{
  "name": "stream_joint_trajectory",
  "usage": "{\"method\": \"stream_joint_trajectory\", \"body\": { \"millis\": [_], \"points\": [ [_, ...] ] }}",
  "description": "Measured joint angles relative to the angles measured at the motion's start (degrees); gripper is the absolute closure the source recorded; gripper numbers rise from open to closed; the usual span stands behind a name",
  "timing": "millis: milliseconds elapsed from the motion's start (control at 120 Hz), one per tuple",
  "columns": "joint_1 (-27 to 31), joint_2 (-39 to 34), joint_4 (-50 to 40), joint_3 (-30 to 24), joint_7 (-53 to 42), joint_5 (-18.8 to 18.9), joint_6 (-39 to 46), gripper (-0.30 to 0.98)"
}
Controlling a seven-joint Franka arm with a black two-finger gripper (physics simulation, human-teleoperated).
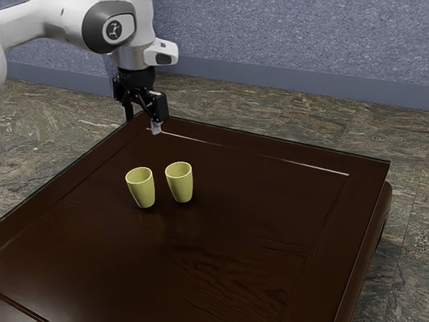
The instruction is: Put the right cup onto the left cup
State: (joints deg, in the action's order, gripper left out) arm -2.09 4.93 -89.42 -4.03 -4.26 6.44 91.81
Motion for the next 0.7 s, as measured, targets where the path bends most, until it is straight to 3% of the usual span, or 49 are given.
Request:
{"method": "stream_joint_trajectory", "body": {
  "millis": [158,358,700],
  "points": [
    [-0.3,1.5,0.1,0.1,-0.5,-0.6,2.7,0.00],
    [-0.6,9.2,3.5,0.1,-1.0,-1.9,6.0,0.01],
    [0.4,23.5,11.6,-0.1,-3.1,-3.7,10.1,0.23]
  ]
}}
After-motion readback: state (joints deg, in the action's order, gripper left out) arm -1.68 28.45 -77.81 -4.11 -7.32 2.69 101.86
